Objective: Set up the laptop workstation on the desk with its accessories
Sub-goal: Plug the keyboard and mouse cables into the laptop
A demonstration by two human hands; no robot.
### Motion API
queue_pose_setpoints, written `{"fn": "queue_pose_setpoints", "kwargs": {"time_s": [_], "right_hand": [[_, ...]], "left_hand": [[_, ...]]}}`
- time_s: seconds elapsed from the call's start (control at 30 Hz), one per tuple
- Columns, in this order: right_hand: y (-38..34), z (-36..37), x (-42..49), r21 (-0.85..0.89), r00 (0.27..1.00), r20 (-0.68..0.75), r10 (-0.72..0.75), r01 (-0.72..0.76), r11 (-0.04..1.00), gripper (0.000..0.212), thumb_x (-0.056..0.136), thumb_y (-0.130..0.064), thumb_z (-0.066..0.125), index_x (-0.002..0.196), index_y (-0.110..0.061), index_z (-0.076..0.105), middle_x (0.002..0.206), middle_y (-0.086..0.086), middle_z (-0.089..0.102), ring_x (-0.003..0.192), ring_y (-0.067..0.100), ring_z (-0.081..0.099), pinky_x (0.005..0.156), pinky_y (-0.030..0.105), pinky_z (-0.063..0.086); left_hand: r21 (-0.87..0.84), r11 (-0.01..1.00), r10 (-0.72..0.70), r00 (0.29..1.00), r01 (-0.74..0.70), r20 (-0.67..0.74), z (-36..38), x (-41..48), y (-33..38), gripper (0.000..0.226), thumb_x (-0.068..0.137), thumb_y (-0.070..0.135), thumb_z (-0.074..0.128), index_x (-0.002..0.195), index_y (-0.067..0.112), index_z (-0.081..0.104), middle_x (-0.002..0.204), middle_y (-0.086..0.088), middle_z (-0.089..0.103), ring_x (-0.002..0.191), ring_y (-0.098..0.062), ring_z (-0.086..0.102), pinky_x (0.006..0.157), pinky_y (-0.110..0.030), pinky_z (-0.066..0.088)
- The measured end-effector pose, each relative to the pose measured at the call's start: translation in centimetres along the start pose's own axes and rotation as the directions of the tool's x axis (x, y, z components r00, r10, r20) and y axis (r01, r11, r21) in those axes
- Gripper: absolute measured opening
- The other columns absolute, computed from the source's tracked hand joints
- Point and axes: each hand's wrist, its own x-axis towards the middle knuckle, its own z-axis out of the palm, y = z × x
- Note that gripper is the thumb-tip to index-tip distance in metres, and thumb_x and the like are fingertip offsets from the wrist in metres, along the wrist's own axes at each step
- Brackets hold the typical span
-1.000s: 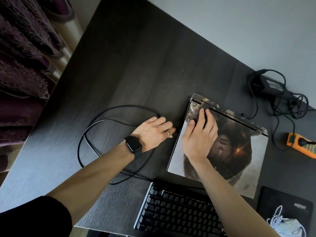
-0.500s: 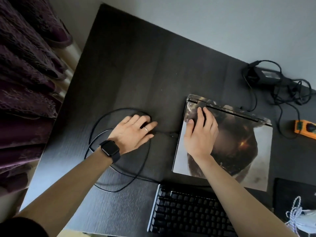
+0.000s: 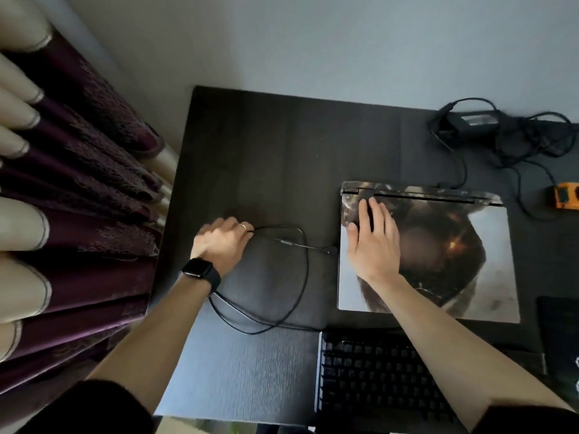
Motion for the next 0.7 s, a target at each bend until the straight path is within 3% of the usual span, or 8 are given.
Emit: {"fn": "queue_pose_setpoints", "kwargs": {"time_s": [0.17,0.27,0.4,0.53,0.7], "right_hand": [[-0.1,-1.7,-0.7,-0.007,0.978,0.209,-0.022,0.024,1.000,0.061,0.105,-0.047,0.024,0.160,-0.021,0.024,0.169,0.006,0.015,0.157,0.026,0.012,0.126,0.047,0.017],[0.9,-3.4,-3.0,0.089,0.960,0.271,-0.070,0.047,0.995,0.059,0.102,-0.042,0.041,0.158,-0.025,0.031,0.169,0.005,0.017,0.155,0.025,0.014,0.125,0.047,0.021],[3.9,-5.4,-7.1,0.194,0.928,0.360,-0.092,0.022,0.981,0.055,0.098,-0.038,0.049,0.151,-0.027,0.042,0.166,0.001,0.025,0.152,0.025,0.024,0.120,0.047,0.031],[8.5,-7.4,-10.9,0.293,0.895,0.447,0.014,-0.161,0.943,0.044,0.100,-0.036,0.052,0.142,-0.024,0.053,0.158,-0.002,0.039,0.143,0.022,0.036,0.114,0.041,0.039],[16.6,-9.9,-16.4,0.426,0.859,0.462,0.220,-0.433,0.795,0.036,0.101,-0.032,0.054,0.136,-0.024,0.057,0.135,-0.006,0.056,0.126,0.014,0.051,0.106,0.030,0.043]], "left_hand": [[-0.142,0.975,-0.157,0.982,0.171,0.102,-0.3,0.2,1.7,0.025,0.089,0.024,0.058,0.112,0.026,0.069,0.117,-0.002,0.058,0.109,-0.029,0.053,0.090,-0.044,0.045],[-0.175,0.977,-0.108,0.989,0.124,0.097,-0.1,-1.0,5.1,0.042,0.085,0.018,0.060,0.125,0.026,0.065,0.129,-0.003,0.055,0.118,-0.029,0.049,0.097,-0.046,0.040],[-0.261,0.964,-0.027,0.995,0.051,0.096,0.1,-2.7,12.8,0.047,0.086,0.019,0.061,0.133,0.024,0.059,0.136,-0.002,0.053,0.121,-0.028,0.049,0.099,-0.047,0.040],[-0.301,0.948,0.159,0.976,-0.109,0.148,0.0,-3.8,21.7,0.054,0.091,0.024,0.055,0.144,0.024,0.047,0.146,-0.001,0.044,0.131,-0.025,0.044,0.109,-0.041,0.033],[-0.312,0.918,0.320,0.921,-0.244,0.221,1.2,-6.2,31.4,0.052,0.093,0.027,0.048,0.145,0.028,0.042,0.145,0.004,0.041,0.132,-0.022,0.042,0.110,-0.038,0.032]]}}
